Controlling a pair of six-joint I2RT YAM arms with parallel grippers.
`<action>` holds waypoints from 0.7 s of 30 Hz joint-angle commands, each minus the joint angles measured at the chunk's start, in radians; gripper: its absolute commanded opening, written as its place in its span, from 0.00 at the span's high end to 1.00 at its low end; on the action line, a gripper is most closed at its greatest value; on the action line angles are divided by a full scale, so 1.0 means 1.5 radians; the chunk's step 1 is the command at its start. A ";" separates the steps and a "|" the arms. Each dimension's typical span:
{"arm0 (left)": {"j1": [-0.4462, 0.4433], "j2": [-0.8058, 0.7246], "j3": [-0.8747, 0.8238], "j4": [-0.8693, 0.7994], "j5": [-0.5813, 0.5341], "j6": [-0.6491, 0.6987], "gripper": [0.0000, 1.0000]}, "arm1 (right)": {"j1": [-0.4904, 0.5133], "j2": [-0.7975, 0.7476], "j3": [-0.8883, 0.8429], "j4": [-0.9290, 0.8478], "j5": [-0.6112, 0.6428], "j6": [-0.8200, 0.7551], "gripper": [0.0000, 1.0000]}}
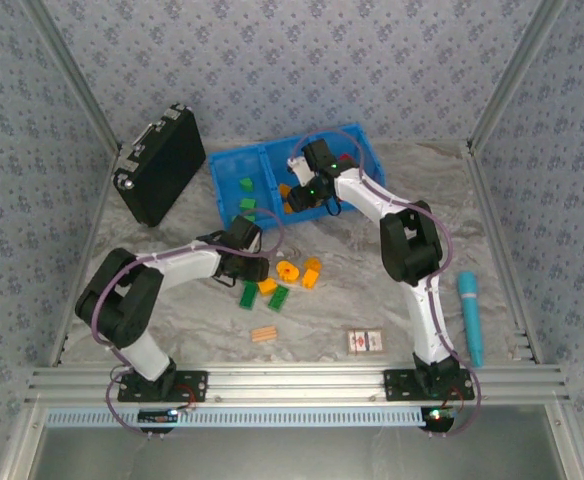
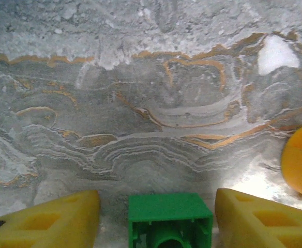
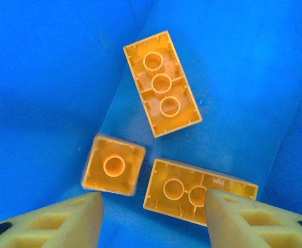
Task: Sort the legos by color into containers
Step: Place the lego in the container, then pick up the lego from the center of the table.
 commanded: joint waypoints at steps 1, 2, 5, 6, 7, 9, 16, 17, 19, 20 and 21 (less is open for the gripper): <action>-0.006 0.019 0.005 0.000 0.002 -0.010 0.44 | -0.005 -0.050 -0.016 0.007 -0.005 -0.017 0.44; -0.006 0.020 0.005 0.004 0.002 -0.012 0.46 | -0.005 -0.056 -0.022 0.008 -0.003 -0.019 0.44; -0.007 0.031 0.010 0.008 0.003 -0.014 0.47 | -0.007 -0.072 -0.041 0.013 0.003 -0.023 0.44; -0.008 0.037 0.013 0.007 0.003 -0.014 0.49 | -0.008 -0.075 -0.047 0.015 0.005 -0.023 0.44; -0.008 0.040 0.015 0.007 0.004 -0.014 0.50 | -0.009 -0.079 -0.054 0.018 0.005 -0.022 0.44; -0.010 0.045 0.017 0.005 0.003 -0.015 0.53 | -0.009 -0.086 -0.066 0.022 0.005 -0.022 0.44; -0.017 0.044 0.018 -0.008 0.003 -0.022 0.69 | -0.014 -0.125 -0.105 0.038 0.005 -0.023 0.44; -0.018 0.043 0.020 -0.012 0.001 -0.023 0.71 | -0.016 -0.134 -0.112 0.038 0.000 -0.022 0.44; -0.019 0.040 0.026 -0.021 -0.002 -0.023 0.72 | -0.019 -0.158 -0.142 0.048 -0.013 -0.019 0.44; -0.019 0.039 0.031 -0.027 -0.003 -0.022 0.72 | -0.020 -0.174 -0.168 0.064 -0.019 -0.015 0.44; -0.019 0.037 0.039 -0.032 -0.007 -0.019 0.73 | -0.020 -0.193 -0.201 0.087 -0.027 -0.014 0.44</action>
